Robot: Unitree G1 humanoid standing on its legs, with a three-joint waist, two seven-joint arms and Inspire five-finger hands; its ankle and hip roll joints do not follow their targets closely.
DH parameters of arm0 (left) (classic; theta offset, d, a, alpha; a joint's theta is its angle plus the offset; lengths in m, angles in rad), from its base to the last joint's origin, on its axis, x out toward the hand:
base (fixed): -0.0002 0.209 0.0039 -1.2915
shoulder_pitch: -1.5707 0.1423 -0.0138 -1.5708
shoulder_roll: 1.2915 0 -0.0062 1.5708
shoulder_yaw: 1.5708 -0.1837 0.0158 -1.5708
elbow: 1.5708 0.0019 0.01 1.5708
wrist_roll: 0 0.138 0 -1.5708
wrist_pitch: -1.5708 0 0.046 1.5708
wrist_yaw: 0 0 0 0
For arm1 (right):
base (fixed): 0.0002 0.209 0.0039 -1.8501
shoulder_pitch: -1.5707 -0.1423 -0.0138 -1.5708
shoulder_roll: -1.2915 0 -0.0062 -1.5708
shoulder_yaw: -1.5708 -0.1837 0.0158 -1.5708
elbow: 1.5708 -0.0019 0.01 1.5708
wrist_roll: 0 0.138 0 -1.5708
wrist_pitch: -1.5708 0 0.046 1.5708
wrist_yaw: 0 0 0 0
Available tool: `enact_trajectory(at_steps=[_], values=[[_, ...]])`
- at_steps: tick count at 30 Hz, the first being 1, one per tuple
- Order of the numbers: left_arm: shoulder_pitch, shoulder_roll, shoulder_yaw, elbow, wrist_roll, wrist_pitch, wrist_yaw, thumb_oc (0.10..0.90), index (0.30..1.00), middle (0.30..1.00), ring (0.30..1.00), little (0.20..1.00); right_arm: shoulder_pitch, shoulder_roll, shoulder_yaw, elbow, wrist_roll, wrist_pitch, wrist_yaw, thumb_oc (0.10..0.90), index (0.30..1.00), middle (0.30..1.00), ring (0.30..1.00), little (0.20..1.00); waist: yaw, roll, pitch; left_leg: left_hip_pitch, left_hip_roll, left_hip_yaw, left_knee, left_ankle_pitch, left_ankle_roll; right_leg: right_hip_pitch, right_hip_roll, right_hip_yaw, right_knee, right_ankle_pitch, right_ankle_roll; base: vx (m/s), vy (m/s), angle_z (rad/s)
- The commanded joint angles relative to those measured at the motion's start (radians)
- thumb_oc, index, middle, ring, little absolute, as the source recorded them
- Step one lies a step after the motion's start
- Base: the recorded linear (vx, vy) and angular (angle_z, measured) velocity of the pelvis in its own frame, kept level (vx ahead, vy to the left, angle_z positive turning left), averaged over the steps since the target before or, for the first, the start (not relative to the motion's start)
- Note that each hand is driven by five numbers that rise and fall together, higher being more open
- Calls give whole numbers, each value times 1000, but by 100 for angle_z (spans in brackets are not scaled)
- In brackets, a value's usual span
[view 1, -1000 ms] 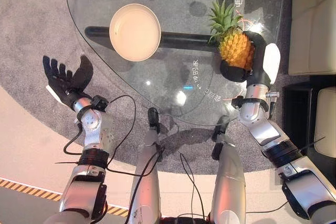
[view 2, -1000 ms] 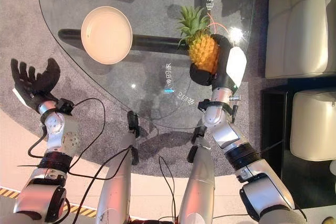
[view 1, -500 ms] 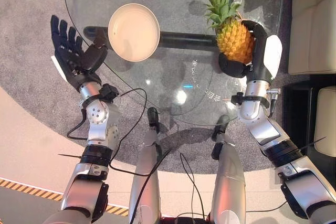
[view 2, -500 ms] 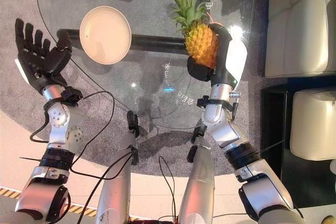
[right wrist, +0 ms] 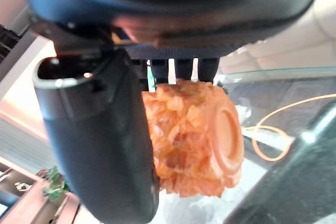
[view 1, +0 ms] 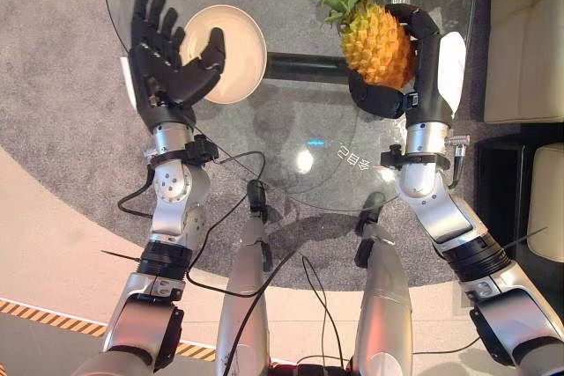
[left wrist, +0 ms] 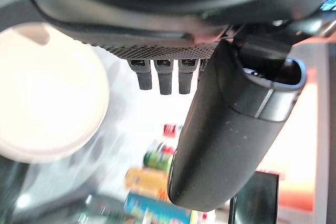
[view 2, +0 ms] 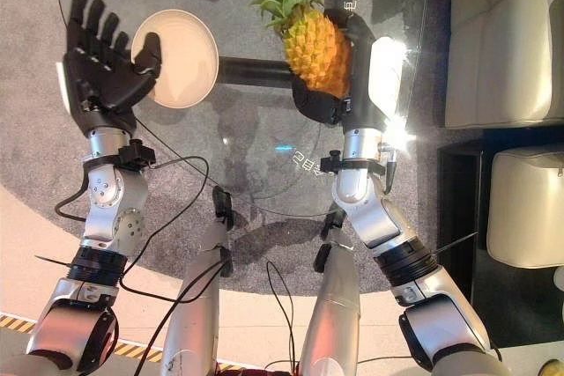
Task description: Pick up the fruit to the plate
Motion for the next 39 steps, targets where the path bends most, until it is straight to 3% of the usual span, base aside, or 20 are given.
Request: enact_trajectory(at_steps=[1, 6, 18, 39], values=[[-72, 9, -5, -149, -99, -21, -71, 800, 900, 900, 900, 900, -113, 0, -57, -209, -65, -134, -10, 100, 300, 300, 300, 200, -9, 16, -19, 20, 45, -23, 68, -79, -36, 49, -28, 2, -114, 85, 46, 0, 0, 0], [-87, -21, -38, -147, -231, 34, -110, 800, 900, 900, 900, 900, -138, 13, -31, -227, -66, -128, 16, 100, 300, 300, 300, 200, -12, 14, -19, 18, 46, -20, 66, -75, -36, 50, -28, 0, -120, 89, 48, 0, 0, 0], [-127, -62, -99, -139, -384, 148, -127, 800, 900, 900, 900, 900, -189, 24, 27, -235, -40, -118, 41, 100, 300, 300, 300, 200, -15, 14, -19, 15, 46, -15, 62, -69, -35, 59, -32, -7, -138, 97, 49, 0, 0, 0], [-146, -85, -142, -171, -527, 177, -212, 800, 900, 900, 900, 900, -209, 25, 90, -232, -26, -101, 92, 100, 300, 300, 300, 200, -13, 8, -19, 0, 44, -14, 64, -66, -33, 57, -36, -14, -148, 102, 49, 0, 0, 0]])
